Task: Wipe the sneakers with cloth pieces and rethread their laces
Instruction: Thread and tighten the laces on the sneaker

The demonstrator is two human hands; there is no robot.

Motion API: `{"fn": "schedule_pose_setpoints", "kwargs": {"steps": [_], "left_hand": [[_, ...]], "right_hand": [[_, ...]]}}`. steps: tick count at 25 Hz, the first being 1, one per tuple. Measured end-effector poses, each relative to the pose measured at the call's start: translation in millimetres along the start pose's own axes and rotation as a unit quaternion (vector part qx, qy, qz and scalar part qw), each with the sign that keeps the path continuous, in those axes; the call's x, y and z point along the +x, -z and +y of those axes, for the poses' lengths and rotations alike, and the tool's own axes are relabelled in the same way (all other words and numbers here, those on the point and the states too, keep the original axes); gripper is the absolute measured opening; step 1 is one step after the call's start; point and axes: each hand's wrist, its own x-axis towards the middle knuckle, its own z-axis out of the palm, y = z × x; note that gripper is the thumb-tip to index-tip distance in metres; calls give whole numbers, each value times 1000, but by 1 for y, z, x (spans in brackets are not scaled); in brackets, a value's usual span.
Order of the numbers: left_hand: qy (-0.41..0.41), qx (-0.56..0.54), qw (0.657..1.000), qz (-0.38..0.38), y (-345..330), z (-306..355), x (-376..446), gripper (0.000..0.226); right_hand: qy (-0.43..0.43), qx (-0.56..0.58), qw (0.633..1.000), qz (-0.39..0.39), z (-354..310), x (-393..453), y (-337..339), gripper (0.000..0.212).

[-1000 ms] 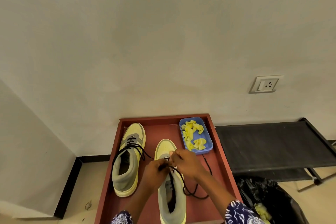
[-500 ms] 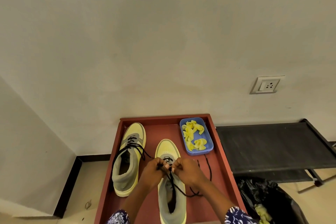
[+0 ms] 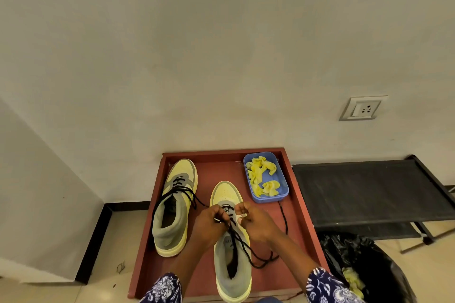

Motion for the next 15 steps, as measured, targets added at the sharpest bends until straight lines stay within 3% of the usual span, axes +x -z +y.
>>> {"fn": "schedule_pose_setpoints", "kwargs": {"steps": [3, 6, 10, 15], "left_hand": [[-79, 95, 992, 34, -2, 1, -3, 32], [-149, 194, 967, 65, -8, 5, -6, 22], [-141, 269, 949, 83, -18, 8, -10, 27], [-123, 271, 951, 89, -22, 0, -10, 22]], "right_hand": [[3, -2, 999, -37, -5, 1, -2, 39], [6, 7, 999, -48, -11, 1, -2, 30], [-23, 23, 998, -61, -16, 5, -6, 33], [-6, -31, 997, -77, -22, 6, -5, 33]]}}
